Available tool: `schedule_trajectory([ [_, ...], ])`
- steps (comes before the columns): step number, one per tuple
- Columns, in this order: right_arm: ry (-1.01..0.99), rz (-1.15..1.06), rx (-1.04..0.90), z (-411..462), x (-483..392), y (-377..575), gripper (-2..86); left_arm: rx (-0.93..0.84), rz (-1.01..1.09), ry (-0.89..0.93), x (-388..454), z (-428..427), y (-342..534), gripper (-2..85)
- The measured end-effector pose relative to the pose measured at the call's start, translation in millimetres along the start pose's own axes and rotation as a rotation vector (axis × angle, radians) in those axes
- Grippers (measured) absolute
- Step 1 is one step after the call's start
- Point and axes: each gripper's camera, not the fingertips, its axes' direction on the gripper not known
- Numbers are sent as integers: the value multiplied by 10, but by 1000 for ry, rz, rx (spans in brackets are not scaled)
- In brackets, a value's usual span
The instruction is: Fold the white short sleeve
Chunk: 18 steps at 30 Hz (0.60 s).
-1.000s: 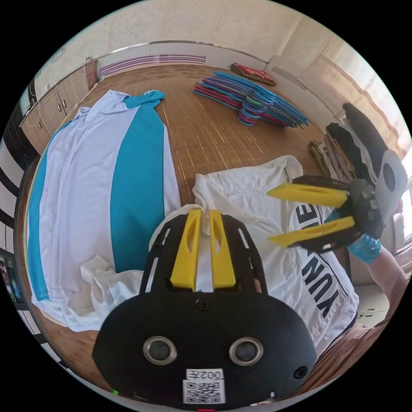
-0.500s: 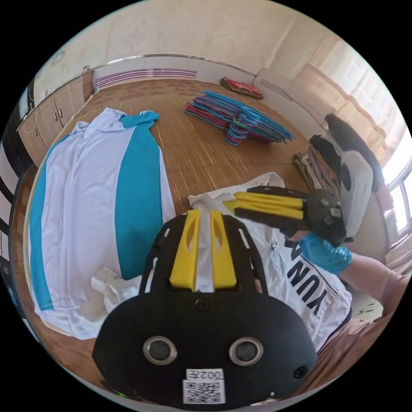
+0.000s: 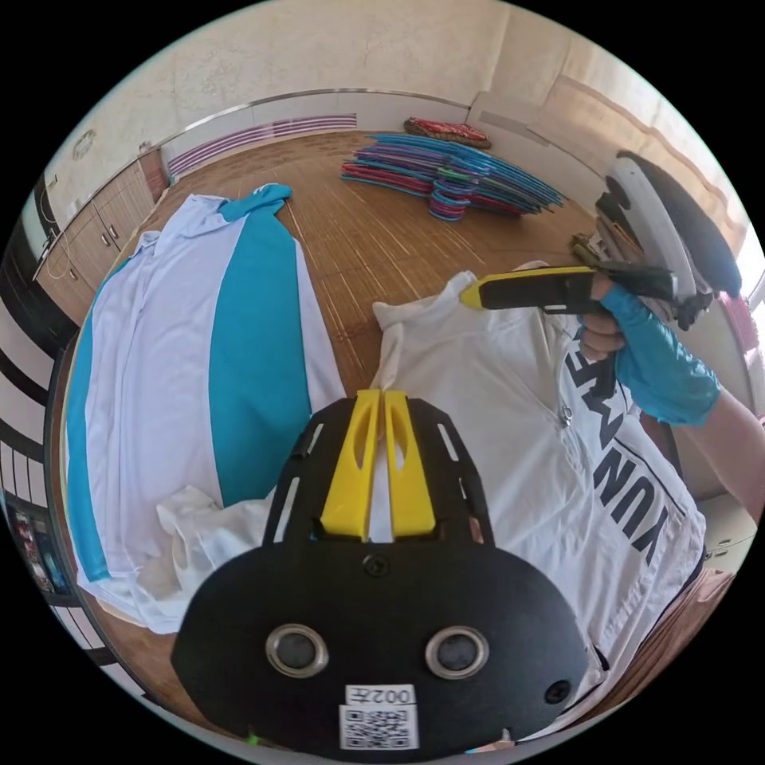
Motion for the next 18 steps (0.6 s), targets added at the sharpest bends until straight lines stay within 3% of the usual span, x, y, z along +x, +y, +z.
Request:
schedule_trajectory([
  [5, 108, -106, -26, 75, -308, -109, 76, 9, 33, -11, 93, 11, 124, -9],
  [12, 243, -498, -4, 168, -1381, -192, 89, 29, 47, 19, 137, -17, 206, -9],
  [18, 293, -663, -131, 766, -1777, -232, 70, 69, 37, 54, 144, -107, 331, -9],
])
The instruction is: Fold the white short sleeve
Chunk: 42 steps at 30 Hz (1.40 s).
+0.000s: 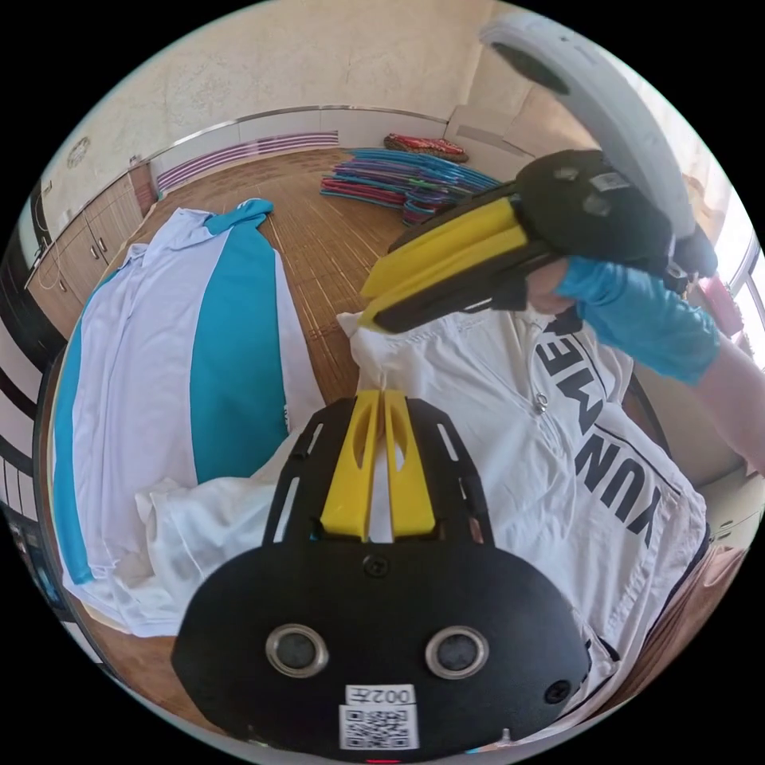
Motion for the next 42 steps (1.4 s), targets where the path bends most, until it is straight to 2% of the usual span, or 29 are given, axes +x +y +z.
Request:
schedule_trajectory([
  [8, 88, -172, -63, 290, -213, -119, 44, 27, -11, 33, 4, -82, 161, -9],
  [12, 87, -100, -45, 238, -20, -196, 2, 29, -20, 39, 7, -105, 217, -9],
  [19, -279, 343, 38, -21, 1228, -14, -8, 59, -85, 23, 29, -167, 398, -9],
  [24, -511, 519, 37, -108, 1859, 298, -9, 61, -78, -8, 101, -213, 436, -9],
  [34, -947, 566, 132, -472, 2321, 963, -8, 41, -79, -48, 173, -387, 454, -6],
  [36, -933, 538, 143, -592, 2242, 1055, -7, 34, -75, -23, 183, -434, 449, -1],
  [42, -728, 453, 231, -1094, 1817, 1370, -5, 81, -5, 49, 359, -775, 460, 63],
])
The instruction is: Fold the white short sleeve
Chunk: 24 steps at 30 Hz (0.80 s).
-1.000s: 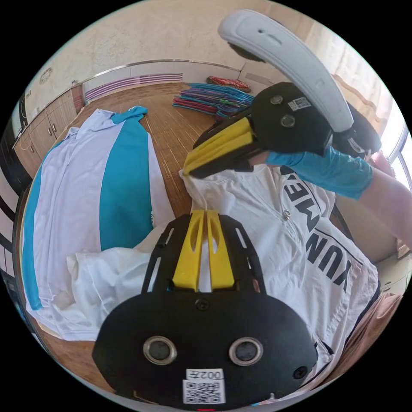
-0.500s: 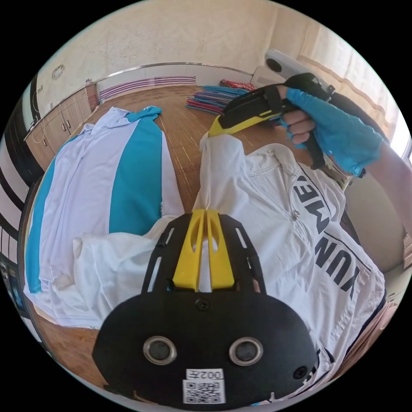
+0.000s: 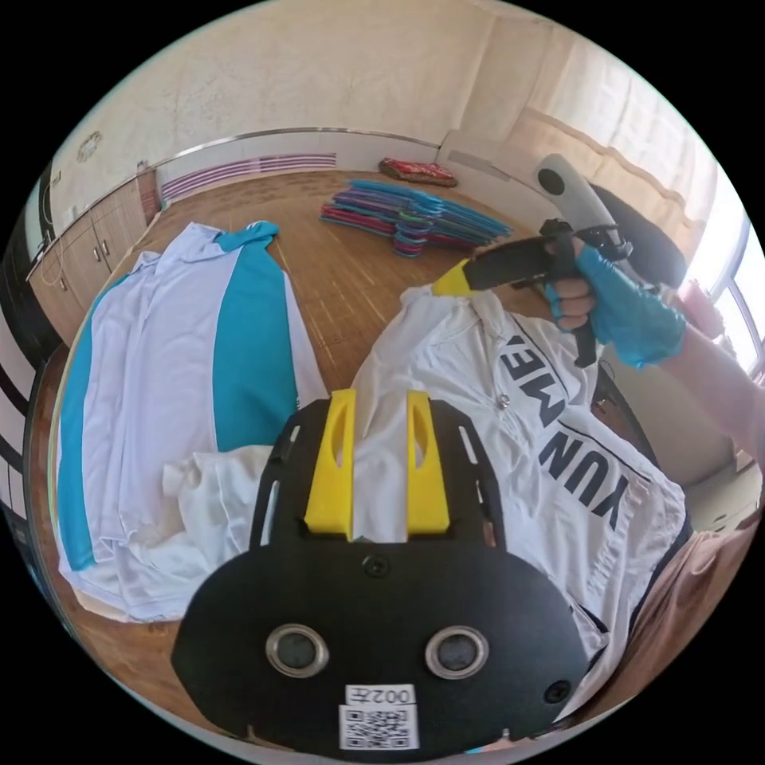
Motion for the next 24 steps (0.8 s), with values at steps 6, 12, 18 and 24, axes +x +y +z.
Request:
schedule_trajectory([
  [6, 143, -139, -12, 64, -561, 454, -3, 31, 134, -20, 380, -74, -112, 73],
  [12, 257, -217, -69, 130, -910, 819, 10, 33, 209, -14, 720, 10, -121, 4],
  [18, 426, -277, -65, 206, -1343, 1051, 57, 10, 245, -17, 962, 37, -55, -11],
  [24, 547, -308, -94, 556, -1631, 1129, 60, -1, 247, -13, 1124, 34, -13, -11],
])
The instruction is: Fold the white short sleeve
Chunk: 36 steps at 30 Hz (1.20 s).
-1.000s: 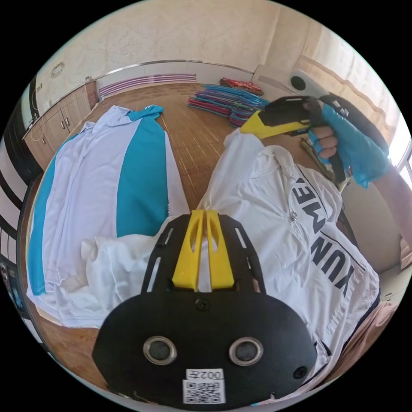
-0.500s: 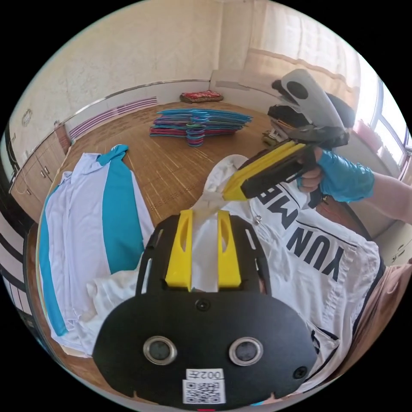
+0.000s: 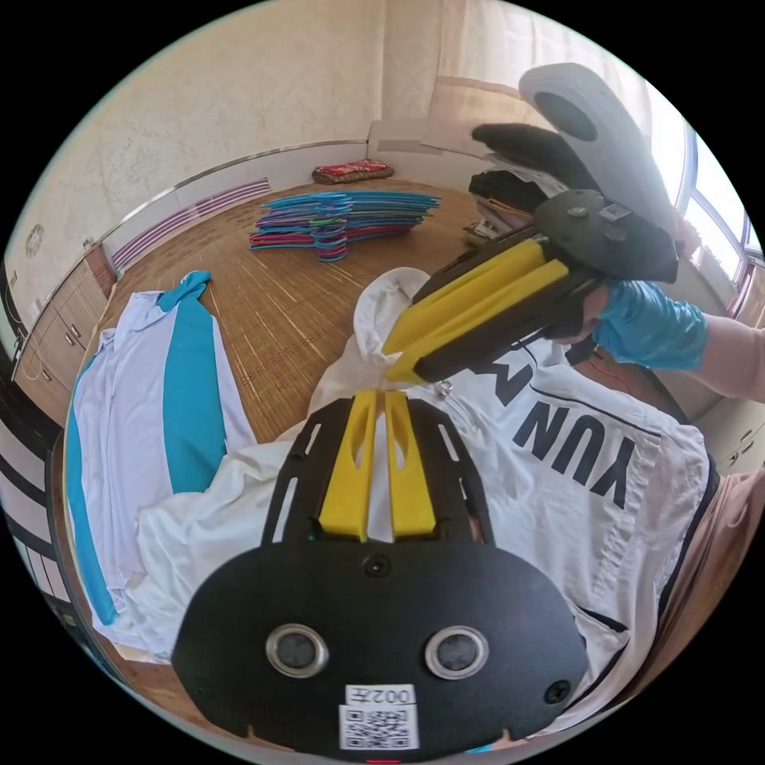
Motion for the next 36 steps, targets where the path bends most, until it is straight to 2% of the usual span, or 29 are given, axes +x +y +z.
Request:
schedule_trajectory([
  [13, 170, 76, -160, 236, -129, 289, 8, -70, -2, -45, 223, 109, -18, -10],
  [16, 24, 106, -71, 52, -124, 366, 32, -66, 0, -30, 252, 115, -24, -10],
  [19, 13, 78, -4, -78, -224, 323, 57, -53, 17, -20, 295, 100, -39, -10],
  [25, -42, 69, -43, 17, -280, 72, 74, -50, 41, -31, 363, 82, -33, -11],
  [28, 27, 104, -150, 242, -323, 45, 70, -50, 14, 0, 356, 90, -30, -12],
  [36, 88, 154, -132, 225, -337, 317, 0, -71, -4, -9, 350, 168, -15, -10],
])
